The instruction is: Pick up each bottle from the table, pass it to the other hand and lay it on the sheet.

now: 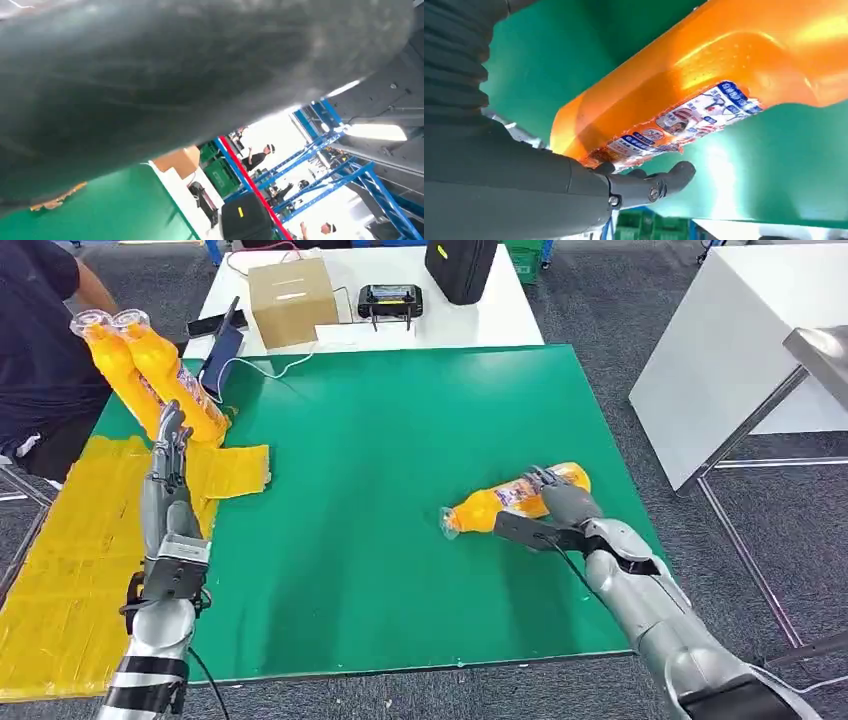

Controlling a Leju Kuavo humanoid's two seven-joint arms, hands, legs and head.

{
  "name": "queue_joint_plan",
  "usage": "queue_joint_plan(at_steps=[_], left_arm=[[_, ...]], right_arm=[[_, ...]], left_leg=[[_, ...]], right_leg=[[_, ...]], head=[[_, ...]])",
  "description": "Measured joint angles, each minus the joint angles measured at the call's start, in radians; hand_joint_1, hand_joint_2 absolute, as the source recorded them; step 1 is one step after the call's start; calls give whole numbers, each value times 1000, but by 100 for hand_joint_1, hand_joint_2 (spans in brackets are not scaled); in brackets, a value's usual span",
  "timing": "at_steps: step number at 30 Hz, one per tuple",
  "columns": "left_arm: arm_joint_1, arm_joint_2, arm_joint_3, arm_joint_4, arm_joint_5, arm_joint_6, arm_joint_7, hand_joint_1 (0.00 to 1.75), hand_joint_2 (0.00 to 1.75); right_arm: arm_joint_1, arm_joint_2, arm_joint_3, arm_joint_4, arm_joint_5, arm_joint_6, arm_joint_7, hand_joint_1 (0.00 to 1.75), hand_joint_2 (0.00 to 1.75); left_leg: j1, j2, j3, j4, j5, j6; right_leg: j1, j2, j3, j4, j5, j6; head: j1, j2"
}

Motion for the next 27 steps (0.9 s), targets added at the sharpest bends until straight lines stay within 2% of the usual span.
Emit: queue_joint_plan(at_steps=[13,27], left_arm=[[0,5,8,8,35,-38,-7,0,0],[0,11,19,24,64,-63,-18,0,0]], right_arm=[[-140,-18,63,63,79,61,0,0,175],[-218,-18,107,123,86,104,-2,0,175]], left_leg=[[0,0,-1,0,0,0],[0,0,-1,0,0,0]], right_leg=[[0,0,-1,0,0,0],[0,0,-1,0,0,0]], head=[[0,0],[0,0]])
